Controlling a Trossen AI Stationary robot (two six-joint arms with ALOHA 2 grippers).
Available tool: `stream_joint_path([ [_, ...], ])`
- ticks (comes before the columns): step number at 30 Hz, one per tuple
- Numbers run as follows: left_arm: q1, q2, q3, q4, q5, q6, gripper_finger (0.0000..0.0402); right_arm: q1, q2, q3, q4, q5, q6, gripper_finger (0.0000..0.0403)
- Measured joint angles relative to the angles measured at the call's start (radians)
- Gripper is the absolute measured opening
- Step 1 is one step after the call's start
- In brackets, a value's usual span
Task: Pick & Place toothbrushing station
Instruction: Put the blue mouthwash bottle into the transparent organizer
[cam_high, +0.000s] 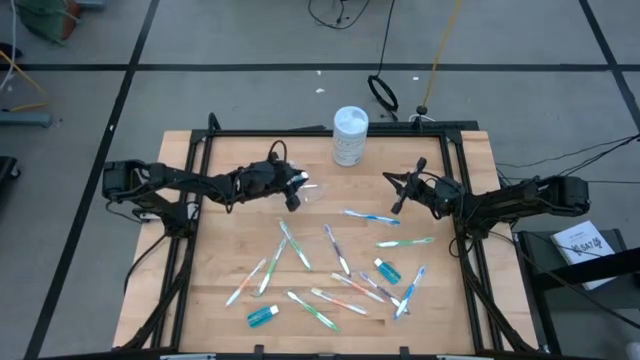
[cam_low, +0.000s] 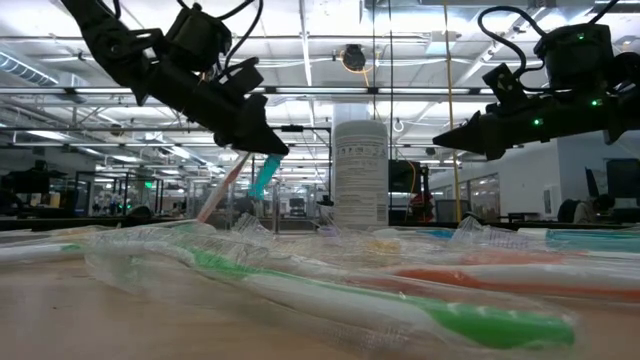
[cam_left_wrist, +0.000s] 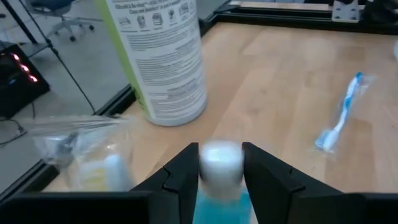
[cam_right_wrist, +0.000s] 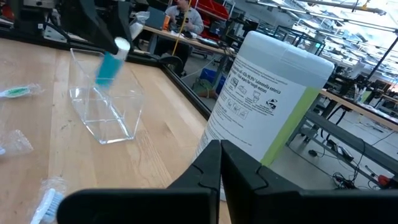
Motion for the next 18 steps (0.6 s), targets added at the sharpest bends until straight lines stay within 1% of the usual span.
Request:
stream_joint_path([
  [11, -0.001, 0.000, 0.000, -0.001, -0.014, -0.001, 0.0091, 0.000, 0.000, 0.000, 0.000, 0.000, 0.000, 0.0002],
  [18, -0.001, 0.000, 0.000, -0.002, -0.014, 0.000, 0.0099, 0.000, 0.000, 0.000, 0.000, 0.000, 0.000, 0.0002],
])
